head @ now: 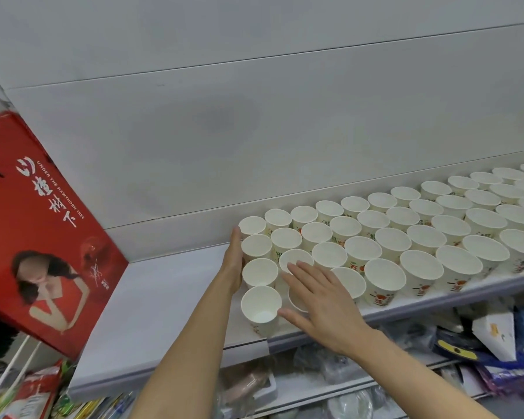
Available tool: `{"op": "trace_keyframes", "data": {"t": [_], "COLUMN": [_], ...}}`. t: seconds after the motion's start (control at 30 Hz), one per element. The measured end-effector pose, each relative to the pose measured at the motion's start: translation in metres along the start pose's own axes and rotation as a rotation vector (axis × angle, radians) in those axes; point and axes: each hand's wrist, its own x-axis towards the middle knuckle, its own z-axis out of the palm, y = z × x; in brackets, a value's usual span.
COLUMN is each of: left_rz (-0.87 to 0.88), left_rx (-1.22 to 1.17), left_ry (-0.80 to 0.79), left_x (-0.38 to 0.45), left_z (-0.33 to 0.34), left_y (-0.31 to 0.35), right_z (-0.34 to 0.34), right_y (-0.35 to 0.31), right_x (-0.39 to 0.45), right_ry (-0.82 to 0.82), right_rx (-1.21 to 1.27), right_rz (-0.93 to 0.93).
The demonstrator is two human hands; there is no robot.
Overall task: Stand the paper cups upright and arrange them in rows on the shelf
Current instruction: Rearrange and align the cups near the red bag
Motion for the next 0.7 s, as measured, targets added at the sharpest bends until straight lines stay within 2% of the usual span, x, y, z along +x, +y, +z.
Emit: {"op": "trace_keyframes", "data": {"t": [0.07, 0.17, 0.23, 0.3, 0.4, 0.47, 0.7], "left_rz": [0.04, 0.331, 0.541, 0.657, 0.753, 0.847, 0.911], "left_rx": [0.034, 0.261, 0.415, 0.599, 0.962, 1.089, 1.106], "left_ry": [0.086, 0.225, 0.214, 0.139, 0.08, 0.103, 0.182], "left_x": [-0.004, -0.036, -0.078, -0.118, -0.136, -0.128, -0.118], "left_z": [-0.003, -0.013, -0.023, -0.035, -0.043, -0.044, -0.031], "left_y": [0.003, 0.001, -0.011, -0.033, -0.064, -0.073, -0.077], "right_z": [-0.001, -0.007, -0.013, -0.016, -0.016, -0.014, -0.01], "right_y": [0.001, 0.012, 0.025, 0.035, 0.039, 0.038, 0.032], "right_x": [0.0, -0.006, -0.015, -0.027, -0.036, -0.034, -0.026], "right_ry": [0.009, 0.098, 0.181, 0.25, 0.278, 0.275, 0.286], "right_rx": [0.015, 0.053, 0.078, 0.103, 0.105, 0.103, 0.094], "right_rz": [-0.002, -0.034, -0.05, -0.068, -0.122, -0.152, -0.189]}}
